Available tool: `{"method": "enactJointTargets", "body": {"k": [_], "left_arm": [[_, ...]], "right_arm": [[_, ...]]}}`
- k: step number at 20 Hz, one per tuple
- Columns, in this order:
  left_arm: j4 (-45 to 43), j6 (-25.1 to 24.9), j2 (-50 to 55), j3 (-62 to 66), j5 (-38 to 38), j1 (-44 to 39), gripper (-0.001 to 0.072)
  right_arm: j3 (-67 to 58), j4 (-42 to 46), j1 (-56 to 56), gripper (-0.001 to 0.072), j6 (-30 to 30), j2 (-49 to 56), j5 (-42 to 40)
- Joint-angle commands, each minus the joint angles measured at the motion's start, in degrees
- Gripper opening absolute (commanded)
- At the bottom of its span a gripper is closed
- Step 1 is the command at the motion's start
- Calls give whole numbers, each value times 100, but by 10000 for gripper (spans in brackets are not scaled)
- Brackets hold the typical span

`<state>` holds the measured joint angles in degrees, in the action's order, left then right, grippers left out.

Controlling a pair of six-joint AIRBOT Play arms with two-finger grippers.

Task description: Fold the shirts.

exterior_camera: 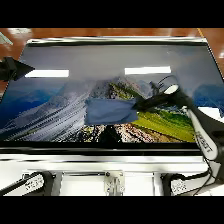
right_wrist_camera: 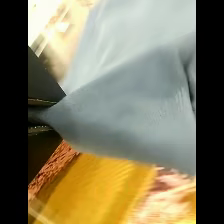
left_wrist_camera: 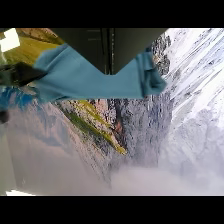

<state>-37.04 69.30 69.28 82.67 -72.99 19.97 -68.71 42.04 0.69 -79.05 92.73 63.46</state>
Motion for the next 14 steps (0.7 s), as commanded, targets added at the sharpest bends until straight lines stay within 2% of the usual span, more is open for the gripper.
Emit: {"method": "enactJointTargets", "body": {"k": [1, 3, 8, 11, 14], "left_arm": [[15, 4, -4, 0, 50, -26, 35], [17, 11, -4, 0, 24, -48, 35], [511, 87, -7, 4, 26, -46, 35], [984, 90, -68, 4, 24, -46, 35], [1346, 90, -229, 7, -111, -46, 35]], "right_arm": [[-678, 391, -1080, 62, -107, -826, 494], [-1008, 1016, -1961, 62, -483, -1331, 968], [-1128, 2122, -4140, 62, -531, -2190, 1864], [-1128, 2485, -5191, 61, -463, -2284, 1917], [-1128, 2494, -5993, 61, -463, -2277, 1488]]}}
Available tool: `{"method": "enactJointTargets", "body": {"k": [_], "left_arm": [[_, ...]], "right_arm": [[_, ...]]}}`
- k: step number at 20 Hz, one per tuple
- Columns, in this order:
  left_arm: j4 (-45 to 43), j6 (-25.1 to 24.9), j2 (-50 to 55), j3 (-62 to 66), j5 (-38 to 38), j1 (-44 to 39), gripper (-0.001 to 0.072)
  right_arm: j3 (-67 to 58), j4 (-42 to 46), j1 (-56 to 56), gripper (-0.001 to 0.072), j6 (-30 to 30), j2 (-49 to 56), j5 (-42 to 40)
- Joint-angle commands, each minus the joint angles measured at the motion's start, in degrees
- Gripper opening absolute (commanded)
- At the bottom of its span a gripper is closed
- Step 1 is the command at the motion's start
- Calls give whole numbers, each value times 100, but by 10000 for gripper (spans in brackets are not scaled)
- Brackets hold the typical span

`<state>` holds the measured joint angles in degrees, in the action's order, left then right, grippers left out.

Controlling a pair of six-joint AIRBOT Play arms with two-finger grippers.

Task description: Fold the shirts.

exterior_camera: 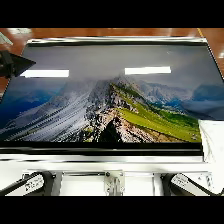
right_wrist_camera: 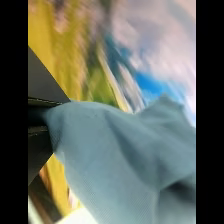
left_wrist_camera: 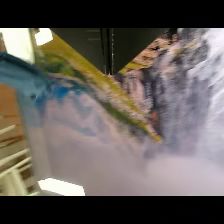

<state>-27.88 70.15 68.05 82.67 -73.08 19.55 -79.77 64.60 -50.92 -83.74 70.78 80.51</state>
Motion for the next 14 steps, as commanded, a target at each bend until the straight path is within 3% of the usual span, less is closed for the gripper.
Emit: {"method": "enactJointTargets", "body": {"k": [1, 7, 14], "left_arm": [[472, 9, -177, 7, -170, -7, 35], [501, 114, -671, 7, -352, -4, 35], [498, 111, -841, 4, -369, -7, 35]], "right_arm": [[-20, 269, -1010, 62, 9, -76, -367], [487, 1176, -1749, 62, -107, 52, -380], [3101, 1005, -2699, 62, -439, -636, -837]]}}
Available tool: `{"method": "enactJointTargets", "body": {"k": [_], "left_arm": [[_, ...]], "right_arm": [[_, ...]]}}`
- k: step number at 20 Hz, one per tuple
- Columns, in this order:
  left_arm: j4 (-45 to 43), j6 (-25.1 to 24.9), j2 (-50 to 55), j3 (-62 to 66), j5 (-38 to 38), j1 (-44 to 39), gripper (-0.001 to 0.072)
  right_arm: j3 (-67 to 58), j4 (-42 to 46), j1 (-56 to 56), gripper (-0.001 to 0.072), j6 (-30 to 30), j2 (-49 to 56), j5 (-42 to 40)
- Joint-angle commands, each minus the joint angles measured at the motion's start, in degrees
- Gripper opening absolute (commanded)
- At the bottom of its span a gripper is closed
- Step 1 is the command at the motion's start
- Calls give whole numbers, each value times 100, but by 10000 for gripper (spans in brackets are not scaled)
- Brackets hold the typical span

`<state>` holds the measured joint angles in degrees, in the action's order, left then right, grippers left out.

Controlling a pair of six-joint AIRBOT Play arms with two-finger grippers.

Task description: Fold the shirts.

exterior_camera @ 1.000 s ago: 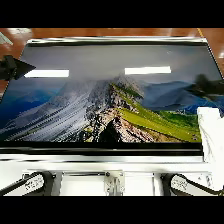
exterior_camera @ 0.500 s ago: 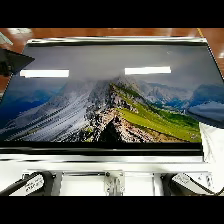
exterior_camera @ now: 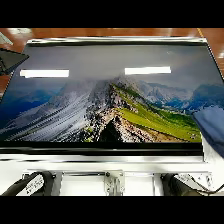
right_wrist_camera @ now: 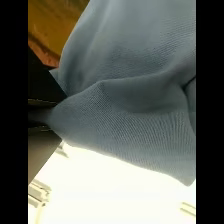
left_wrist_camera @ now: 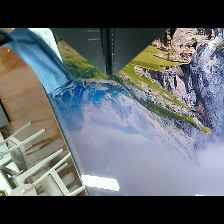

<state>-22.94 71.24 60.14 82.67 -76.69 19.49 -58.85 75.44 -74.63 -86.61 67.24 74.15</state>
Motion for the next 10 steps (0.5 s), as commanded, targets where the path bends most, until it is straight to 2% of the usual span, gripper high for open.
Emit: {"method": "enactJointTargets", "body": {"k": [1, 2, 3, 4, 8, 9, 10], "left_arm": [[4, 2, -46, 4, -9, 0, 35], [4, 2, -46, 4, -7, 0, 35], [4, 2, -46, 4, -4, 0, 35], [4, 0, -46, 4, 9, 0, 35], [-306, -4, -44, 4, 273, -26, 35], [-699, -173, -44, 4, 415, -105, 34], [-1307, -577, -44, 4, 549, -310, 33]], "right_arm": [[1300, -85, -374, 63, -210, -385, -319], [1530, -122, -389, 186, -306, -461, -494], [1620, -186, -389, 484, -227, -496, -577], [1593, -350, -389, 604, -55, -511, -601], [820, -369, -387, 603, 2, -1106, -822], [553, -455, -321, 602, 66, -1349, -1080], [302, -719, -144, 602, 323, -1620, -1449]]}}
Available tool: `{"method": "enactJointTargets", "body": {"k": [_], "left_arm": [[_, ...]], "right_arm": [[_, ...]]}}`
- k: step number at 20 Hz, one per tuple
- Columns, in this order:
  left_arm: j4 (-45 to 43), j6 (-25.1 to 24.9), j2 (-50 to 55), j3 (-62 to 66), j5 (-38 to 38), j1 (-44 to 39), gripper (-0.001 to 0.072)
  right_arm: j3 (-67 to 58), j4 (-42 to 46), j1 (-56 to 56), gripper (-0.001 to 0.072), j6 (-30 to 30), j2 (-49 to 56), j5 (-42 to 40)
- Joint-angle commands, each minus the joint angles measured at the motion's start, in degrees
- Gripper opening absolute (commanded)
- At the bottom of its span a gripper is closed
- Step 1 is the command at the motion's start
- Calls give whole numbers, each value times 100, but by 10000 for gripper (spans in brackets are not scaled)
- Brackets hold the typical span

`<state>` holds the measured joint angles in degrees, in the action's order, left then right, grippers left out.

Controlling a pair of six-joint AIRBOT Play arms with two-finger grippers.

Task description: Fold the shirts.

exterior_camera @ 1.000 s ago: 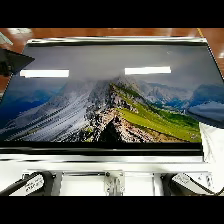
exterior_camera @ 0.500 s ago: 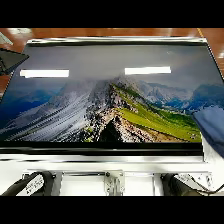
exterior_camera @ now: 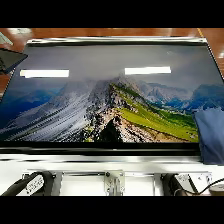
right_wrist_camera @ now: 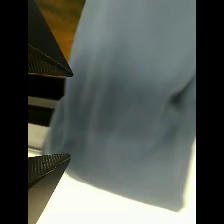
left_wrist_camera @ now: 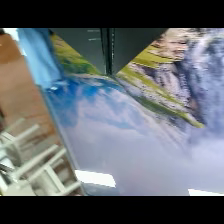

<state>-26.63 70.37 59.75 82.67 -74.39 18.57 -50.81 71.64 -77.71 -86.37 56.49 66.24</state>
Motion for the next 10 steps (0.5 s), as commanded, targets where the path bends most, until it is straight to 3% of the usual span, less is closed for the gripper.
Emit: {"method": "enactJointTargets", "body": {"k": [1, 4, 6, 7, 8, 9, 10], "left_arm": [[-1733, -463, 7, 4, 516, -525, 32], [-4647, 968, 219, 4, 885, -1980, 32], [-6043, 1700, 588, 4, 549, -2916, 34], [-6376, 1843, 859, 4, 221, -3316, 86], [-6358, 1851, 1132, 4, -42, -3580, 437], [-6334, 1991, 1423, 4, -271, -3803, 702], [-6334, 2131, 1659, -2, -415, -3952, 697]], "right_arm": [[-702, -763, 468, 601, 734, -807, -1049], [-911, -1585, 2221, 601, 1784, -1314, -1779], [-909, -1025, 3919, 601, 1711, -1270, -1397], [-911, -417, 4710, 601, 1082, -1117, -885], [-911, 275, 5425, 602, 92, -839, -271], [-911, 684, 5925, 603, -426, -522, 374], [-911, 734, 6258, 603, -455, -254, 839]]}}
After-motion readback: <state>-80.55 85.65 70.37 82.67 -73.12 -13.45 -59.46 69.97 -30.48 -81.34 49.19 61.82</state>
